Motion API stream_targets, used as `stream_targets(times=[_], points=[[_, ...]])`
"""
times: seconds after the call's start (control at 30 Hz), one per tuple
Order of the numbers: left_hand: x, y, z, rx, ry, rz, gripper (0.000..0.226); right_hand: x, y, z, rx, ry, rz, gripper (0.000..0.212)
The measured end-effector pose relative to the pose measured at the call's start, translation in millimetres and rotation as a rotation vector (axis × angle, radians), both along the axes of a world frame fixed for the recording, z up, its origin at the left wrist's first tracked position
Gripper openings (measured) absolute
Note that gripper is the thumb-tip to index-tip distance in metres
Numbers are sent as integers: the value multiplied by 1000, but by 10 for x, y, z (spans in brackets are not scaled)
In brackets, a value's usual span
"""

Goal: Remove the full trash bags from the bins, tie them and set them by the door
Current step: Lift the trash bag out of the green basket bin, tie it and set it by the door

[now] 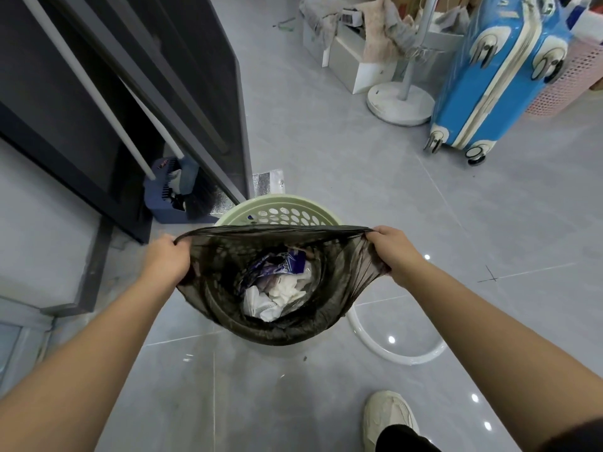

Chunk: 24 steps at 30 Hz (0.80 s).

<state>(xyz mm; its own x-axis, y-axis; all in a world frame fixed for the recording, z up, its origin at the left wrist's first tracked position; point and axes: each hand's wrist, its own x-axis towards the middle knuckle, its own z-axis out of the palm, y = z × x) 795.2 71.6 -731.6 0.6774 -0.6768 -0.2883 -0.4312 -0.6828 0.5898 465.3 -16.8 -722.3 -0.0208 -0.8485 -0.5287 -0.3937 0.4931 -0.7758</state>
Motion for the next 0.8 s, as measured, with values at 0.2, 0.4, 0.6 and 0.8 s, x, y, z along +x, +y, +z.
stream_targets(times=[0.2, 0.4, 0.6, 0.8], points=[[42, 208, 63, 41, 127, -325, 41, -64, -2, 103, -15, -67, 119, 12], [209, 293, 187, 410, 62, -776, 43, -248, -27, 230, -66, 351, 774, 46], [227, 313, 267, 565, 78, -702, 22, -327, 17, 195, 55, 644, 956, 26], [-43, 355, 360, 236, 705, -252, 19, -222, 168, 155, 146, -169, 383, 20]])
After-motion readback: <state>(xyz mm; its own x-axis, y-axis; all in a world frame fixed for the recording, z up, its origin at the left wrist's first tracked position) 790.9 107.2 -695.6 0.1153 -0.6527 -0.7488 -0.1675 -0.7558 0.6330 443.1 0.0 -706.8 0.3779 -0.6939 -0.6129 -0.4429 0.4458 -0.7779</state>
